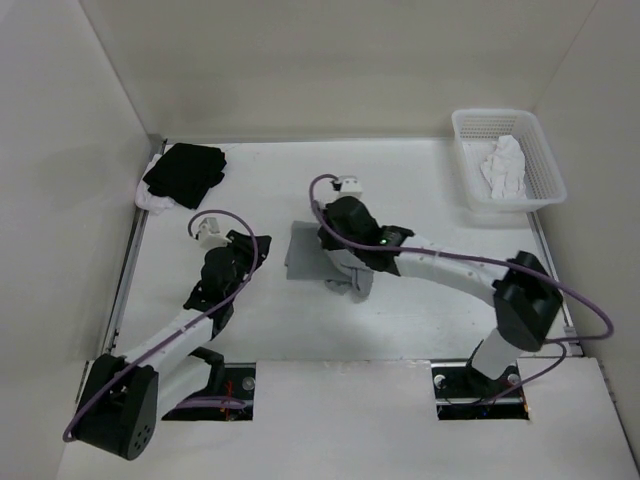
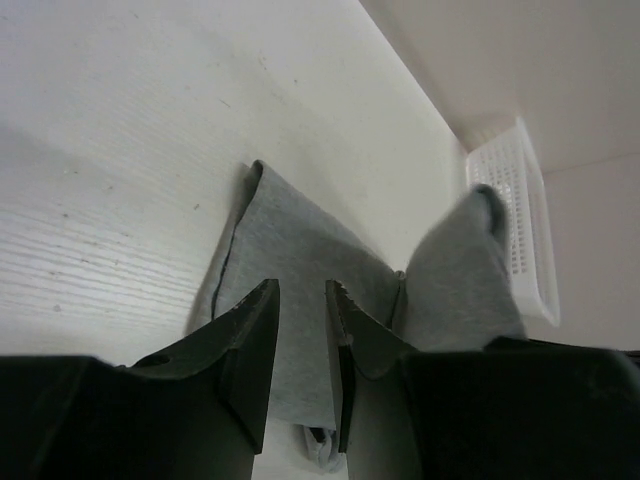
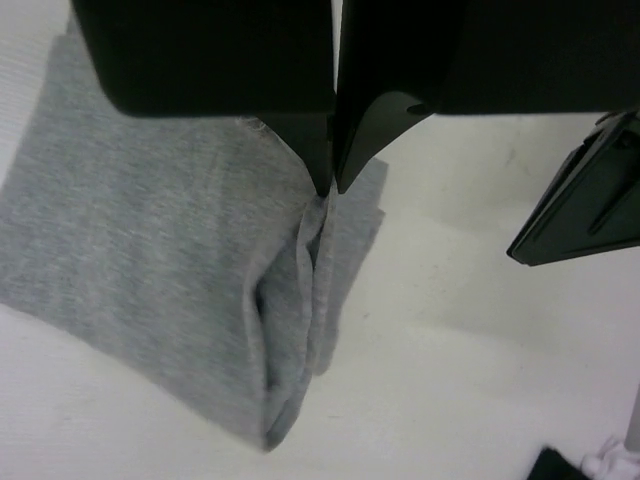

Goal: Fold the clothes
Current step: Fold the tank top

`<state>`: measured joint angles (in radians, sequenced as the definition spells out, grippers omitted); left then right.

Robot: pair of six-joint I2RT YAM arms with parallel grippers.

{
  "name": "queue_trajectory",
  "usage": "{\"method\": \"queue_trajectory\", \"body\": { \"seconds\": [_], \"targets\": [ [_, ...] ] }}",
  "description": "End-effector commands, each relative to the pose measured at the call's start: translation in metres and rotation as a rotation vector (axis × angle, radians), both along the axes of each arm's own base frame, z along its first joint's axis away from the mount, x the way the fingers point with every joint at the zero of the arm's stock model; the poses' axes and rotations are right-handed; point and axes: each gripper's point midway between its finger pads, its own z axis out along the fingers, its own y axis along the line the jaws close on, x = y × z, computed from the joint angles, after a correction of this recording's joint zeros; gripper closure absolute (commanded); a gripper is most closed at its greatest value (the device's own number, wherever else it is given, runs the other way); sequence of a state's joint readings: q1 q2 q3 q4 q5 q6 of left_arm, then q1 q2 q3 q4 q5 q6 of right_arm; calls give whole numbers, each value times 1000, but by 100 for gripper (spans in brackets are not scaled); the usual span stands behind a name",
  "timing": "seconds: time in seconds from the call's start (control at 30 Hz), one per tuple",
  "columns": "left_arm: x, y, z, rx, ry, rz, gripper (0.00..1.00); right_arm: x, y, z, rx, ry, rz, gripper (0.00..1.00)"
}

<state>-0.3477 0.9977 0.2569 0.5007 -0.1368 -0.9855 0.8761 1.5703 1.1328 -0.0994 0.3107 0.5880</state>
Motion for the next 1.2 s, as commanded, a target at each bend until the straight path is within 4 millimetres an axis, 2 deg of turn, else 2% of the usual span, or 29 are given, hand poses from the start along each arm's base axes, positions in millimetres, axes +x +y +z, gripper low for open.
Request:
{"method": "queue_trajectory", "body": {
  "seconds": [0.0, 0.07, 0.1, 0.17, 0.23, 0.37, 0.47, 0.57, 0.63, 0.7, 0.77, 0.87, 0.97, 1.17],
  "targets": [
    [-4, 13, 4, -21, -19, 29, 76, 6, 40, -2, -52, -3, 39, 98],
    [-5, 22, 3, -23, -19, 49, 75, 7, 62, -18, -67, 26, 55, 95],
    [-6, 27, 2, -24, -19, 60, 74, 7, 73, -26, -72, 44, 64, 91],
    [-7, 32, 1, -27, -16, 70, 70, 4, 91, -39, -73, 76, 72, 72],
    [-7, 35, 1, -29, -14, 70, 67, -2, 96, -37, -52, 74, 80, 61],
    [-4, 33, 5, -14, -18, 62, 66, -17, 85, -7, 37, 29, 104, 55],
    [2, 17, 9, -6, -14, 22, 66, -26, 57, 8, 79, -5, 94, 58],
    [8, -12, 10, 12, -14, -46, 66, -24, 17, 8, 111, -31, 45, 80],
    [11, -37, 10, 24, -13, -102, 66, -24, -12, 1, 122, -34, 4, 95],
    [12, -53, 6, 32, -7, -135, 67, -29, -40, -4, 139, -47, -31, 99],
    [11, -55, 4, 40, -6, -133, 67, -33, -68, -8, 173, -82, -72, 99],
    [10, -44, -3, 82, -2, -107, 66, -37, -106, -13, 241, -124, -145, 90],
    [7, -22, -19, 148, 47, -71, 66, -37, -140, -22, 302, -146, -220, 78],
    [-6, 25, -56, 266, 167, 3, 58, -24, -175, -33, 321, -186, -306, 44]
  ]
}}
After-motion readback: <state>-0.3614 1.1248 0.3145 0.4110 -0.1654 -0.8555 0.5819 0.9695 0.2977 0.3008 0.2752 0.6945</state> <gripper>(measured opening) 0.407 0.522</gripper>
